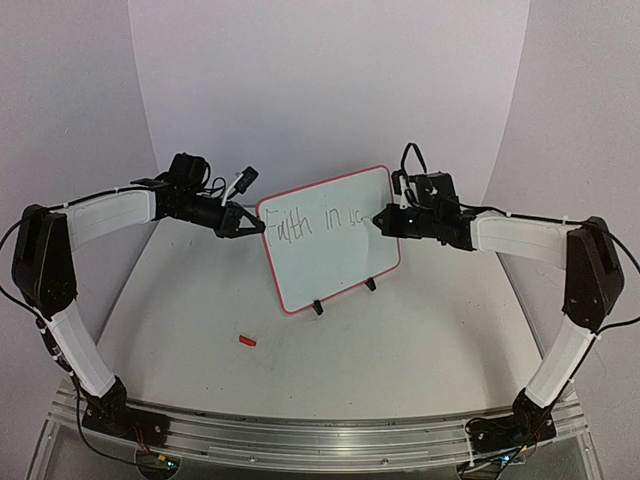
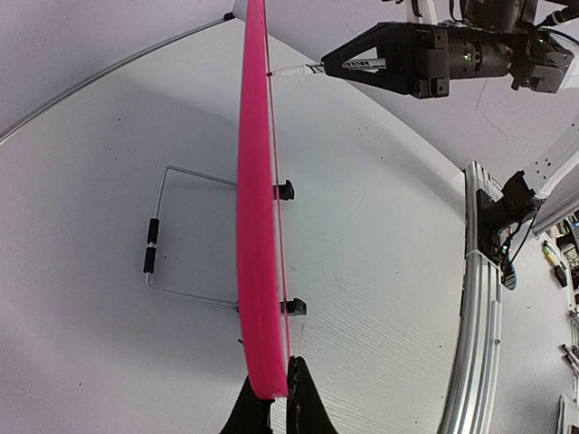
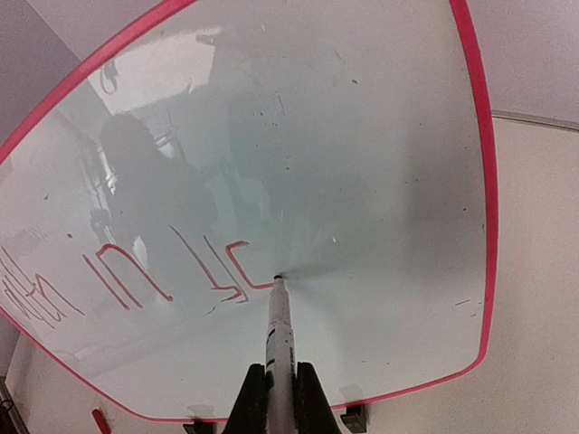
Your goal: Write a sentence on the whiteboard
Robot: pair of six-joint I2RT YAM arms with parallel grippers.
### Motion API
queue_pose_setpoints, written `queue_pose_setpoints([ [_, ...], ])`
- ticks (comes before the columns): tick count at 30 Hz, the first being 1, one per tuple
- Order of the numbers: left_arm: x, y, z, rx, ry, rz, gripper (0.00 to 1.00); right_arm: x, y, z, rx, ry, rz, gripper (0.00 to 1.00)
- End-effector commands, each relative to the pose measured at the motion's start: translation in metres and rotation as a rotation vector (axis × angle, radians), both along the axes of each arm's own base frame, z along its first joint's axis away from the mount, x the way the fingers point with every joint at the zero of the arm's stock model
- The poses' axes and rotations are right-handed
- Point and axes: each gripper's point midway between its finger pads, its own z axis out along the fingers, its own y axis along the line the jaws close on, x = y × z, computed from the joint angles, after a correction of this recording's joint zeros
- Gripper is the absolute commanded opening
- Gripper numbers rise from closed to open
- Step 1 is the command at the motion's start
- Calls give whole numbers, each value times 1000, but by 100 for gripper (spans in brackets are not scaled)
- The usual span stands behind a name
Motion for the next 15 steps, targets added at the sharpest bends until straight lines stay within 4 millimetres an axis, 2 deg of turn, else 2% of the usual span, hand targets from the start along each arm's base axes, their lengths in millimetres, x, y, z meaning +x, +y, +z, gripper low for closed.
queue_pose_setpoints([
  [1, -16, -7, -8, 34, 29, -46, 0, 11, 3, 39, 27, -97, -2, 0],
  [11, -16, -8, -7, 34, 27, -47, 0, 8, 12, 39, 44, -86, 46, 0],
  [15, -16, -8, -8, 34, 29, -46, 0, 2, 7, 39, 42, -85, 42, 0],
])
